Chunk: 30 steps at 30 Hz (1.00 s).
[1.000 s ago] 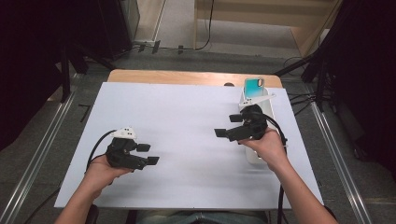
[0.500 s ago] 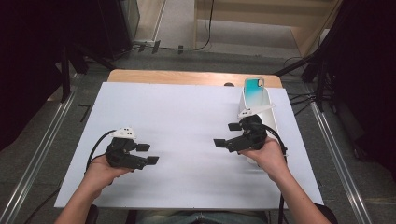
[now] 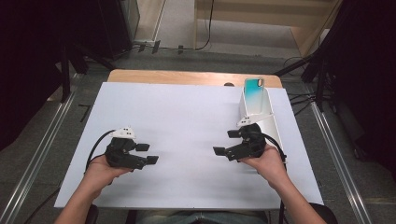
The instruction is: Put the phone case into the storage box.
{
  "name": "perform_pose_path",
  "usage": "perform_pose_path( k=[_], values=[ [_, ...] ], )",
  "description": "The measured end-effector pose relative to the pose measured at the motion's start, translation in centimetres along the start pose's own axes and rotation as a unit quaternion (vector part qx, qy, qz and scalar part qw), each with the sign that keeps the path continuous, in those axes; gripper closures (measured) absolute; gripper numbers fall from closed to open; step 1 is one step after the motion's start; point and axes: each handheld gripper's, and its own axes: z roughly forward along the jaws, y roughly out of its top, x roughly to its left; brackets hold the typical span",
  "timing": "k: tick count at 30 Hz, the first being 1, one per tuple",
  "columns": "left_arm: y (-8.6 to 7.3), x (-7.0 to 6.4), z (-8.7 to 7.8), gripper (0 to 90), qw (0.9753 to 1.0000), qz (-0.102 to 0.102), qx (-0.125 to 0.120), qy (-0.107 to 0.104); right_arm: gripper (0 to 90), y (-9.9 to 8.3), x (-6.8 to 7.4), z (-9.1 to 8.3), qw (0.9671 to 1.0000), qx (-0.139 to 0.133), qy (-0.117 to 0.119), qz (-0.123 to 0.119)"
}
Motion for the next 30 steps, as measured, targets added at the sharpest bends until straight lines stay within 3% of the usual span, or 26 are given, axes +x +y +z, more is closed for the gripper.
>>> perform_pose_path(
  k=[30],
  values=[
    [0.0, 0.0, -0.1, 32.3, 1.0, 0.002, -0.001, 0.005, 6.6, -4.8, 0.7, -0.9, 0.9981, -0.019, 0.01, -0.058]
  ],
)
